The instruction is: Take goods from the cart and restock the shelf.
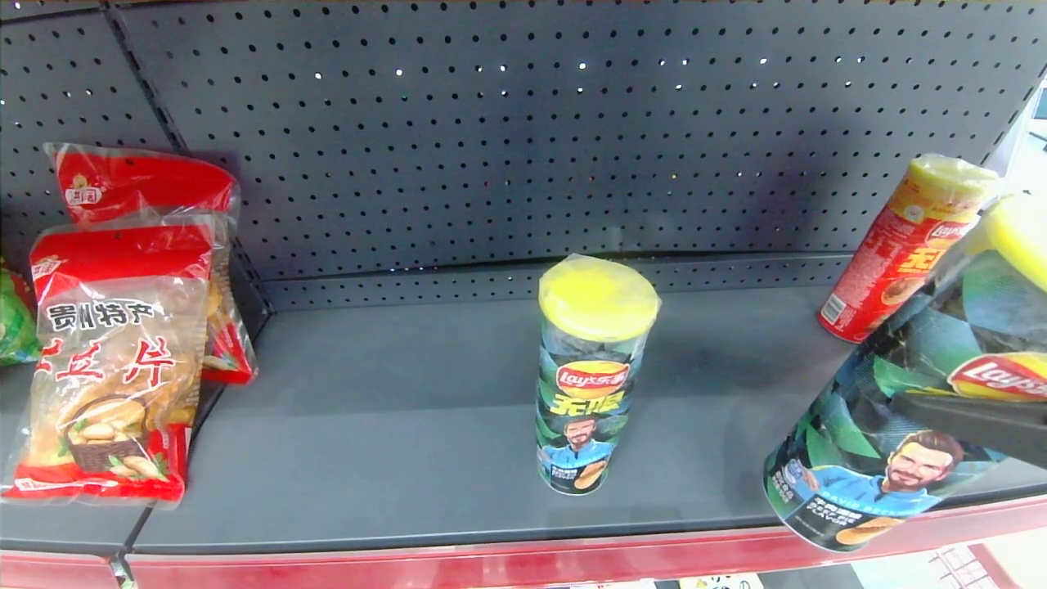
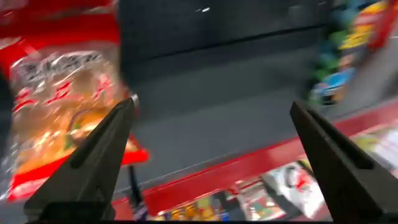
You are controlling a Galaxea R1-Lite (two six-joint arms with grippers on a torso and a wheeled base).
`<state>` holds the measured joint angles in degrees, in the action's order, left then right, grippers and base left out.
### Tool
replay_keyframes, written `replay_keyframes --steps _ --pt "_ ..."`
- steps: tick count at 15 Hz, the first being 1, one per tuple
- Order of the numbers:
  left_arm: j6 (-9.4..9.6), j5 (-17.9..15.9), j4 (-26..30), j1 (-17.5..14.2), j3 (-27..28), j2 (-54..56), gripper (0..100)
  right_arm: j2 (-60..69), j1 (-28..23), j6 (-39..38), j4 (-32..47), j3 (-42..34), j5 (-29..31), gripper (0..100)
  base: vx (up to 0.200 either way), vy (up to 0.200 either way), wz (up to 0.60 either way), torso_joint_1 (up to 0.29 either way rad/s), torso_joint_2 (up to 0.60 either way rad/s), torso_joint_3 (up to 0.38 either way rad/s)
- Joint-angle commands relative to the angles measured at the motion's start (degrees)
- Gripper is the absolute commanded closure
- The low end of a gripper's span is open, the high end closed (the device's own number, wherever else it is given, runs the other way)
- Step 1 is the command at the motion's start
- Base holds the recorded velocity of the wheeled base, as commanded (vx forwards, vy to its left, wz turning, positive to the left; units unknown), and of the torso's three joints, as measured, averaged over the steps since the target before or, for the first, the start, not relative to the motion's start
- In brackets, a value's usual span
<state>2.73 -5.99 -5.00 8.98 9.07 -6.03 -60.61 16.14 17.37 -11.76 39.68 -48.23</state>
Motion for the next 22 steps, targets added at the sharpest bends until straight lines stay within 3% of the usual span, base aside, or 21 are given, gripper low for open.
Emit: replay_keyframes --steps 1,2,3,4,5,6,7,8,10,13,16,18,22 --pt "-0.01 6.69 -3.26 -0.11 -7.84 0.32 0 0.41 -0.06 0.03 -0.01 -0.04 -0.03 100 0.000 0.000 0.00 0.000 0.00 0.000" --pt "-1.32 11.26 -4.85 -0.55 -8.37 0.32 0 0.58 -0.06 -0.06 0.07 -0.48 -0.11 100 0.000 0.000 0.00 0.000 0.00 0.000" --pt "-2.12 11.00 -3.70 -4.59 -6.78 0.23 0 0.41 -0.06 -0.06 -0.01 -0.74 -0.20 100 0.000 0.000 0.00 0.000 0.00 0.000" --pt "-2.12 10.56 -2.30 -6.61 -6.17 0.23 0 0.23 -0.06 -0.06 -0.01 -0.74 -0.20 100 0.000 0.000 0.00 0.000 0.00 0.000" --pt "-1.76 7.92 0.52 -9.42 -5.99 1.29 0 0.05 0.21 -0.06 -0.01 -0.48 -0.29 100 0.000 0.000 0.00 0.000 0.00 0.000" --pt "-1.50 6.86 0.60 -9.51 -7.49 2.52 0 0.05 0.30 -0.06 -0.01 -0.39 -0.29 100 0.000 0.000 0.00 0.000 0.00 0.000" --pt "-2.20 6.51 6.05 -8.90 -8.98 6.03 0 0.32 0.38 -0.15 -0.01 -0.74 -0.29 100 0.000 0.000 0.00 0.000 0.00 0.000" --pt "-2.29 6.51 6.58 -8.90 -8.63 6.03 0 0.41 0.38 -0.15 0.07 -1.10 -0.29 100 0.000 0.000 0.00 0.000 0.00 0.000" --pt "-2.12 8.27 5.17 -8.90 -8.98 6.03 0 0.05 0.38 -0.23 0.07 -1.10 0.06 100 0.000 0.000 0.00 0.000 0.00 0.000" --pt "-4.14 8.36 5.17 -8.90 -8.89 6.03 0 0.05 0.47 -0.23 0.16 -1.36 0.15 100 0.000 0.000 0.00 0.000 0.00 0.000" --pt "-3.96 8.27 5.17 -8.90 -8.89 6.03 0 -3.81 0.38 -0.23 0.07 -1.18 1.56 100 0.000 0.000 0.00 0.000 0.00 0.000" --pt "-4.05 8.36 5.17 -8.90 -8.89 6.03 0 -7.59 0.38 -0.23 -0.10 1.63 4.81 100 0.000 0.000 0.00 0.000 0.00 0.000" --pt "-3.96 8.27 5.17 -8.81 -8.89 6.03 0 -16.47 0.12 -1.29 -0.28 11.65 4.90 100 0.000 0.000 0.00 0.000 0.00 0.000"
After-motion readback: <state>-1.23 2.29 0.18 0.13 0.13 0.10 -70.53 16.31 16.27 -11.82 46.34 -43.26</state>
